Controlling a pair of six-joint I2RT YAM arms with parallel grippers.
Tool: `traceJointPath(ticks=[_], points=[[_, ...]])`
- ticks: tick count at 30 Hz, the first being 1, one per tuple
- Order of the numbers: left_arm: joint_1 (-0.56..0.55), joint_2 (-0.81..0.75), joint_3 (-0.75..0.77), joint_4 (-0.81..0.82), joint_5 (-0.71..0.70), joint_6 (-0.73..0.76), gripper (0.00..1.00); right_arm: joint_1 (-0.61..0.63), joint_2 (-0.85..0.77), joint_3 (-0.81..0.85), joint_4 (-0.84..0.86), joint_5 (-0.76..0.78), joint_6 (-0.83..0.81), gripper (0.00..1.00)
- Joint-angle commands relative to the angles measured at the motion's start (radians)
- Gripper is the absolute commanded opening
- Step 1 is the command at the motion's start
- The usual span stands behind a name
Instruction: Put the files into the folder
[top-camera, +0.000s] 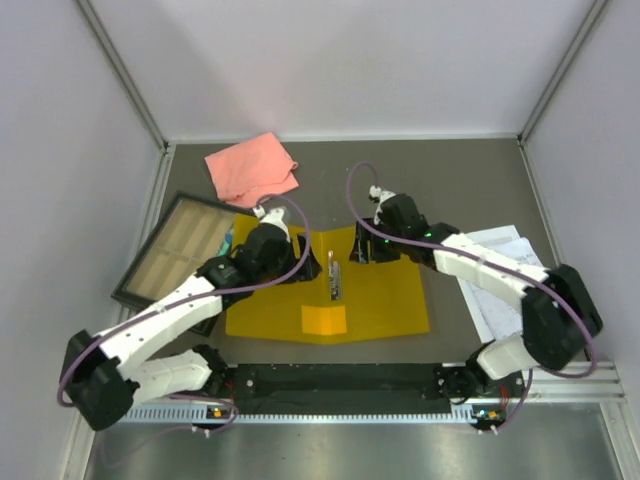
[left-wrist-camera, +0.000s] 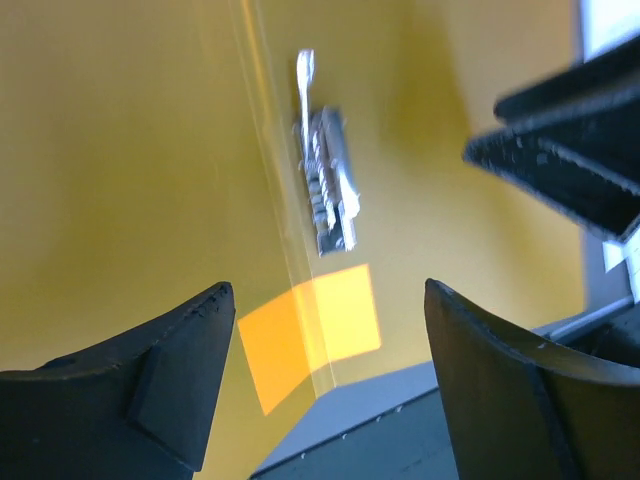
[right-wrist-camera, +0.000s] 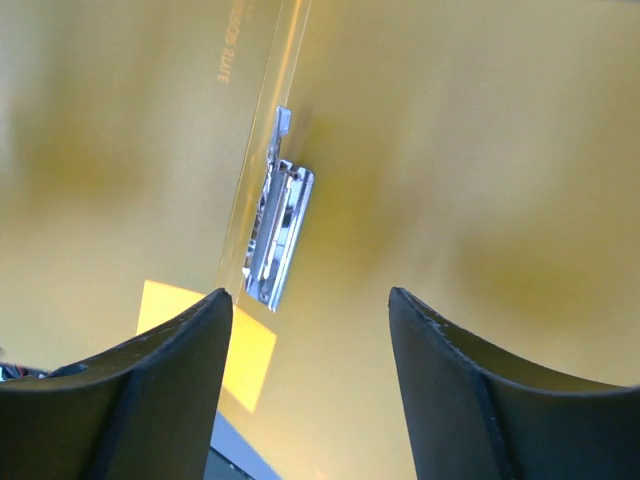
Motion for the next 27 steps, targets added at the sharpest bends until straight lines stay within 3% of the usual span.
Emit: traceJointPath(ticks=[1, 6, 12, 19, 27], points=[[0.009, -0.122, 0.054, -0.048, -0.192, 0.072, 0.85, -0.049, -0.211, -0.051, -0.09, 0.09, -0.072, 0.69], [0.026, -0.196, 0.079, -0.131, -0.296, 0.092, 0.87, -0.13, -0.407, -0.14, -0.162, 0.167, -0.106, 0.85], [0.029, -0.242, 0.065, -0.137, -0.276, 0.092, 0.88, -0.179, -0.535, -0.197, -0.208, 0.172, -0.12, 0.89], [0.029, -0.205, -0.013, -0.03, -0.1, 0.055, 0.86, -0.179, -0.569, -0.23, -0.22, 0.151, -0.08, 0.92], [0.027, 0.038, 0.052, 0.111, 0.084, 0.056, 0.73, -0.179, -0.544, -0.307, -0.145, 0.046, -0.028, 0.87]])
